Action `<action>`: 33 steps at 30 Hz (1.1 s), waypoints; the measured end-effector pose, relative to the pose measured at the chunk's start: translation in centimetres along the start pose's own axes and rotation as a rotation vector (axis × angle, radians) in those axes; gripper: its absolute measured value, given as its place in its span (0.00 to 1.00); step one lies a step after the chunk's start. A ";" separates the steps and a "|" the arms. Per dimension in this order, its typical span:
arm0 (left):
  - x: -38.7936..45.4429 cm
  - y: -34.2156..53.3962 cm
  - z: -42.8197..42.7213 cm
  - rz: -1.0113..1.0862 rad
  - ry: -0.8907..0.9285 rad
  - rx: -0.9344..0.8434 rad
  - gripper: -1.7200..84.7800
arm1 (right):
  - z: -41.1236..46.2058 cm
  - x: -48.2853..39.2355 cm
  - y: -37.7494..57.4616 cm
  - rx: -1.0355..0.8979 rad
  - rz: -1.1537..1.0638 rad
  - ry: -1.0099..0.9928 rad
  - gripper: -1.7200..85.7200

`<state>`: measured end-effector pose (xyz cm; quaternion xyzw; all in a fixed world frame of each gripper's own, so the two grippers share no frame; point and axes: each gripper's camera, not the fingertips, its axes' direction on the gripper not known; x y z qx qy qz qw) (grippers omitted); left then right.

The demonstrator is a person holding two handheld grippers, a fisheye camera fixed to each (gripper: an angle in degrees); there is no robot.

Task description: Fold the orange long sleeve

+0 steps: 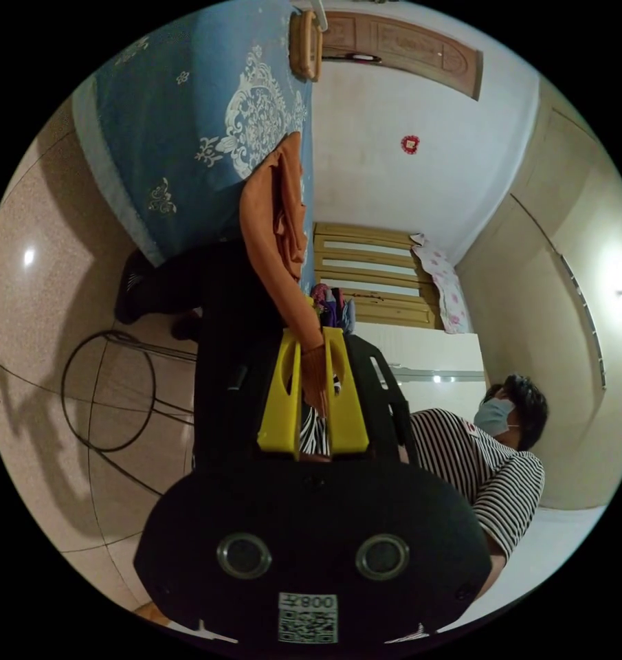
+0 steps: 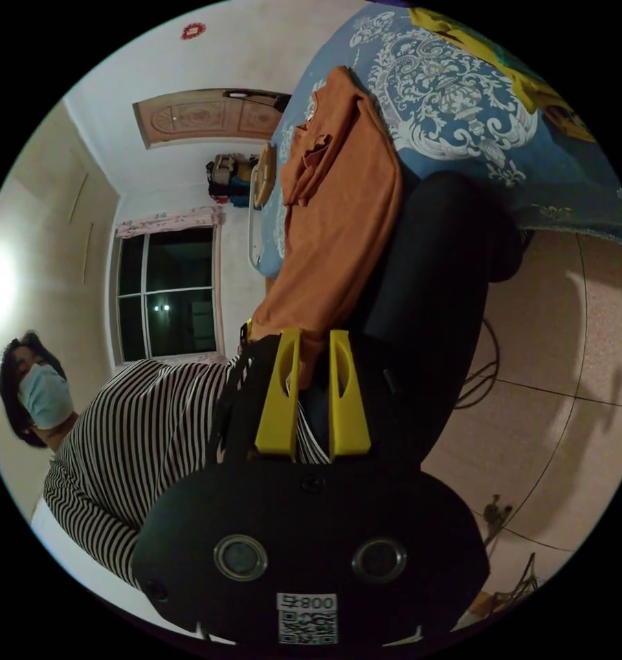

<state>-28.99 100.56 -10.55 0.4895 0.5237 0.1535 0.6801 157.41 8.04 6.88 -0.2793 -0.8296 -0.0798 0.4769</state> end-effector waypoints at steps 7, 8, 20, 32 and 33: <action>-2.3 -2.6 -0.1 0.063 0.035 0.014 0.09 | -0.5 0.2 -4.0 0.003 -0.041 -0.067 0.09; -2.4 -3.5 0.2 0.085 0.040 0.010 0.09 | -0.6 0.0 -4.5 0.006 -0.050 -0.070 0.09; -3.6 -18.8 5.9 0.288 0.067 0.005 0.09 | -2.6 -3.6 -20.4 0.115 -0.232 -0.117 0.07; -12.7 -46.4 19.6 0.319 -0.108 0.067 0.11 | -1.6 -4.8 -50.3 0.188 -0.272 0.025 0.08; -14.1 -47.8 20.5 0.303 -0.129 0.075 0.11 | -0.7 -3.7 -54.2 0.193 -0.243 0.052 0.08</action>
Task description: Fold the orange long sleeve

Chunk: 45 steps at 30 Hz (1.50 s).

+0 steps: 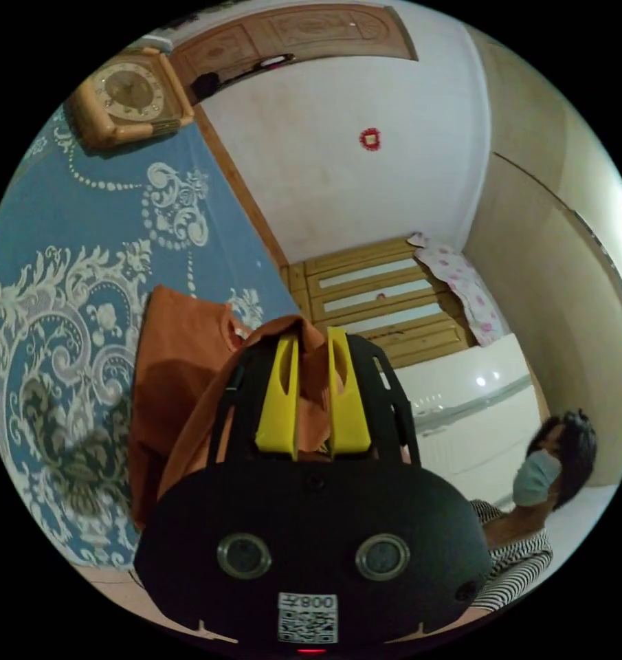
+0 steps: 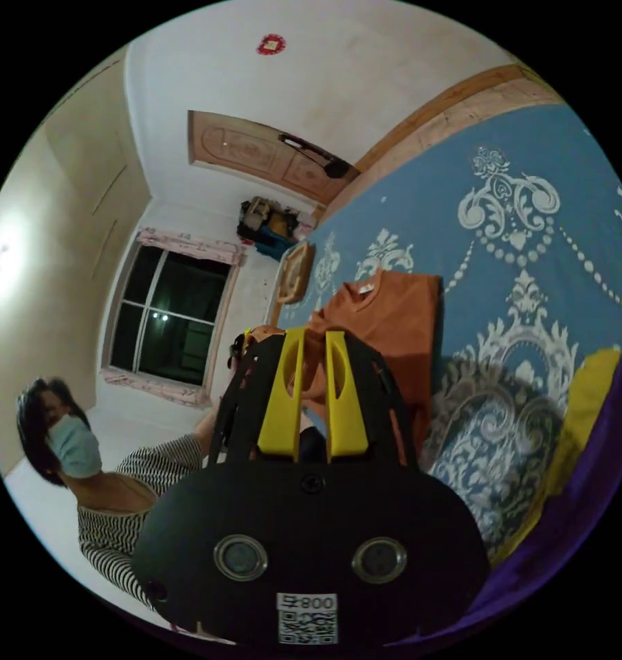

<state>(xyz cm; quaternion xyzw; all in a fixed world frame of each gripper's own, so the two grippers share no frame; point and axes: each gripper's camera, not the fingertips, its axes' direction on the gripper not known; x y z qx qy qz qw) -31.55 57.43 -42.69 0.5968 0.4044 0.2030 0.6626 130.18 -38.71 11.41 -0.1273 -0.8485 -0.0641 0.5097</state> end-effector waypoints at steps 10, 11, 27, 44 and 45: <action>-22.0 3.1 7.0 -0.070 -0.197 0.029 0.14 | 13.6 13.4 -8.2 0.070 0.124 0.212 0.10; -22.9 4.2 9.0 -0.034 -0.234 -0.047 0.14 | 14.5 13.1 -8.0 0.070 0.090 0.222 0.10; -33.1 10.1 33.5 0.375 -0.972 -0.433 0.06 | 42.2 14.2 -8.4 -0.229 -0.236 0.976 0.09; -34.1 10.0 27.1 0.430 -0.771 -0.177 0.02 | 39.0 13.1 -9.8 -0.022 -0.280 0.778 0.02; -34.2 9.9 26.9 0.432 -0.769 -0.165 0.02 | 38.6 13.0 -9.8 0.006 -0.283 0.778 0.02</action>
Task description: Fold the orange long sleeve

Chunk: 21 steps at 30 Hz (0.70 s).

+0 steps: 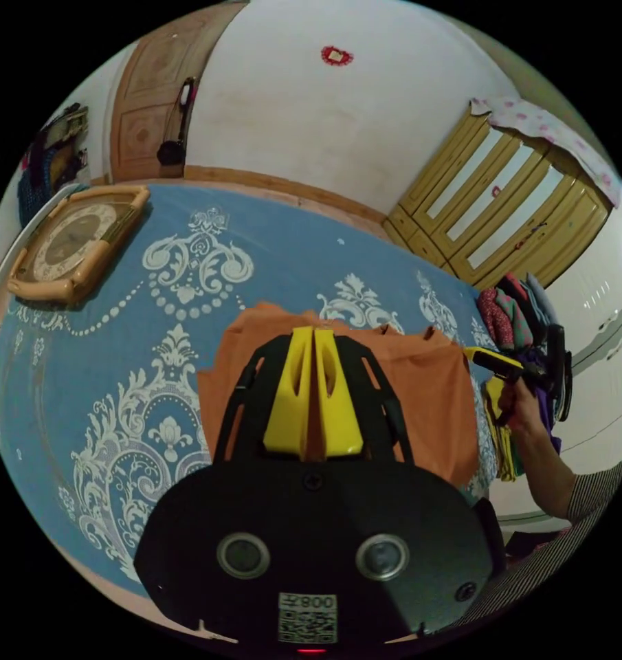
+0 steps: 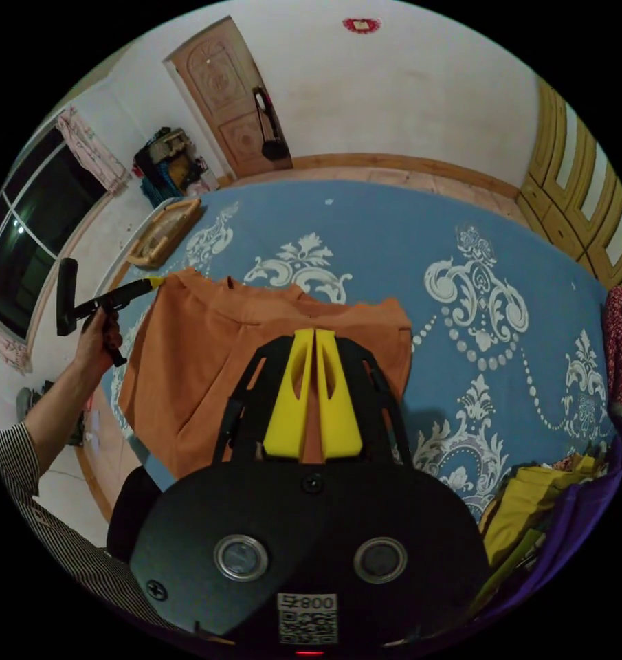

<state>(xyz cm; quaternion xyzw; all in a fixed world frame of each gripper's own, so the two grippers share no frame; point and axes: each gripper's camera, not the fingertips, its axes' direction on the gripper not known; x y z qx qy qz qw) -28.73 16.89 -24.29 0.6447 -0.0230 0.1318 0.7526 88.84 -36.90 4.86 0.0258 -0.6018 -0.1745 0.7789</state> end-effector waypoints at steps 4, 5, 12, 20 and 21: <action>-3.1 0.4 0.7 -0.060 0.010 0.036 0.02 | -0.7 1.5 0.5 0.081 0.046 0.000 0.02; -4.0 0.6 2.1 -0.070 0.003 0.006 0.02 | -0.2 1.7 0.4 0.066 0.048 0.003 0.02; -7.6 2.8 8.0 -0.122 -0.042 -0.165 0.03 | 8.9 3.8 1.6 -0.180 0.061 0.017 0.02; -8.4 4.3 4.1 -0.083 -0.034 -0.089 0.03 | 6.5 4.9 3.0 -0.116 0.085 -0.035 0.03; -8.7 4.3 5.0 -0.085 -0.049 -0.143 0.03 | 7.7 5.1 3.2 -0.175 0.090 -0.026 0.03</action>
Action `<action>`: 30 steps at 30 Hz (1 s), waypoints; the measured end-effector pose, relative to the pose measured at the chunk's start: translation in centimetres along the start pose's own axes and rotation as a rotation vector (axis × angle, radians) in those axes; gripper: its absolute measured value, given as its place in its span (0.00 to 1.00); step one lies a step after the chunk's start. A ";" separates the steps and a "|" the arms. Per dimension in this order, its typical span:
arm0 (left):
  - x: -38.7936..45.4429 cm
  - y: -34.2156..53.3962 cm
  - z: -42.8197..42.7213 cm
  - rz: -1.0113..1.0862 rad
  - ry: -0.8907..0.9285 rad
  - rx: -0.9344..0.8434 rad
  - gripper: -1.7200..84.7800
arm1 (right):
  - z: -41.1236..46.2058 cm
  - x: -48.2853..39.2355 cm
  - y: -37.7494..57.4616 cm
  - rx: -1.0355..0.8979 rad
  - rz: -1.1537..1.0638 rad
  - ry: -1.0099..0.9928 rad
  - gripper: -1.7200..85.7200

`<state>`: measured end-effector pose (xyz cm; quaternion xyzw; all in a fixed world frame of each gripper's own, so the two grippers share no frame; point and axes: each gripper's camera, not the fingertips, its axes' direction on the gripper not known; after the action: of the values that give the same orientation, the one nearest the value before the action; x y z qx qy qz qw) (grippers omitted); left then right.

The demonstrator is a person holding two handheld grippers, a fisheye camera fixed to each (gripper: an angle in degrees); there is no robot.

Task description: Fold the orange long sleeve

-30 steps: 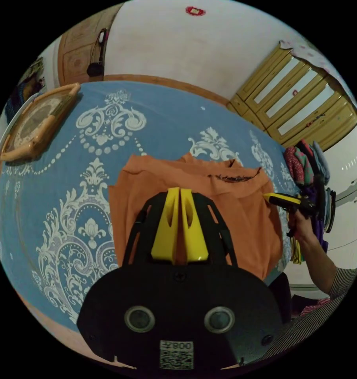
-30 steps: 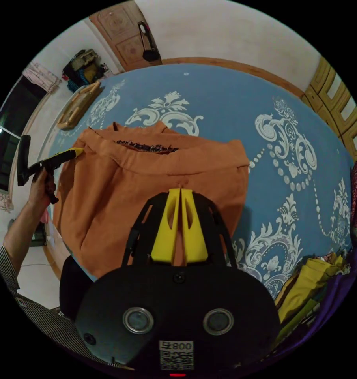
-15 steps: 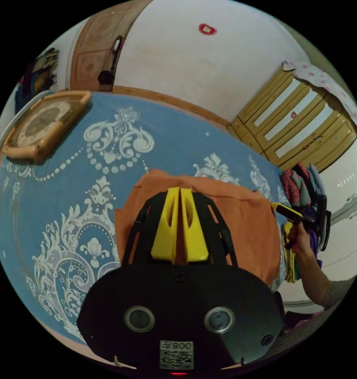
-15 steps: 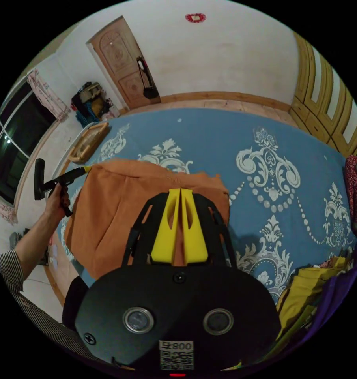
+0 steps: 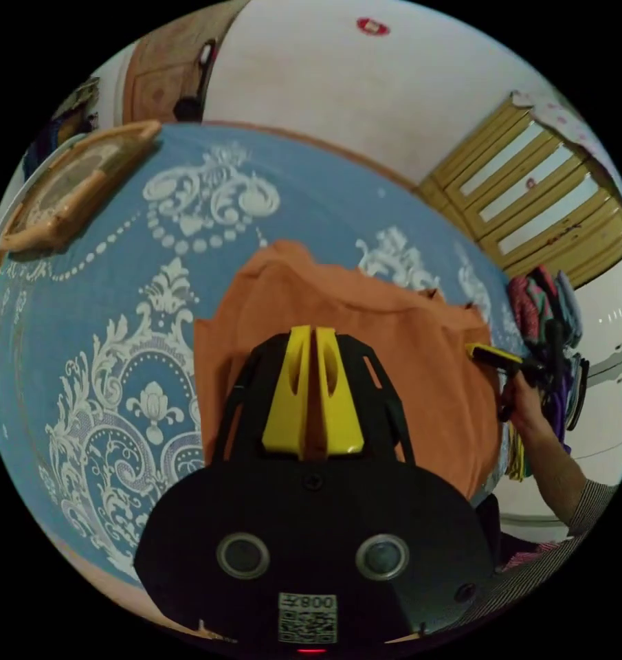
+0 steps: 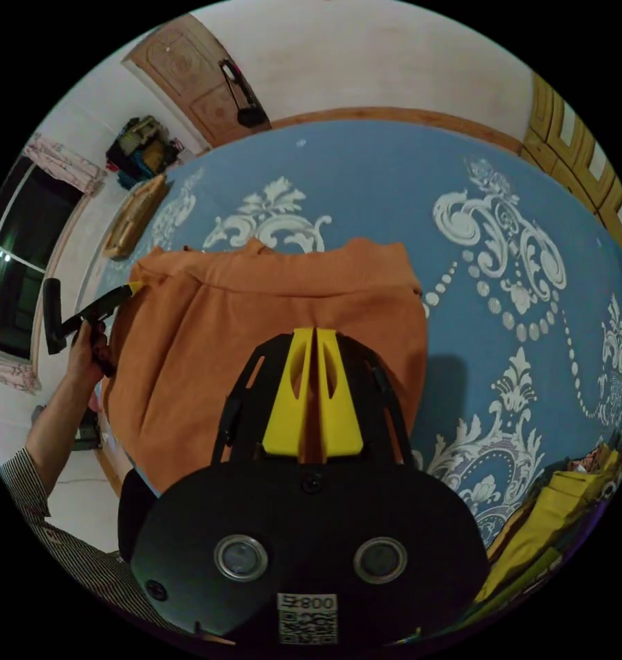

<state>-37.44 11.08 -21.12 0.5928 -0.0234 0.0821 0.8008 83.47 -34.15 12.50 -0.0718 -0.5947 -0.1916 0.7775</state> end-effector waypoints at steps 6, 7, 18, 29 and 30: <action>-1.9 1.1 -4.9 -0.033 0.076 0.039 0.04 | -2.1 1.7 1.2 0.003 0.059 -0.090 0.03; -1.9 2.1 -7.1 -0.018 0.094 0.070 0.04 | -3.4 1.8 1.8 0.031 0.056 -0.096 0.02; -5.1 17.1 -9.4 -0.087 0.150 -0.103 0.04 | -3.9 -4.9 13.6 -0.143 -0.123 -0.153 0.02; -8.9 27.8 -20.9 -0.288 0.167 0.101 0.09 | -14.4 -6.9 19.0 0.110 -0.129 -0.266 0.02; -9.2 28.4 -20.3 -0.310 0.183 0.085 0.09 | -13.8 -8.2 19.7 0.081 -0.163 -0.270 0.02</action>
<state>-52.28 37.49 -1.49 0.6128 0.1446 0.0124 0.7768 101.60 -19.06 3.02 -0.0168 -0.7048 -0.2184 0.6747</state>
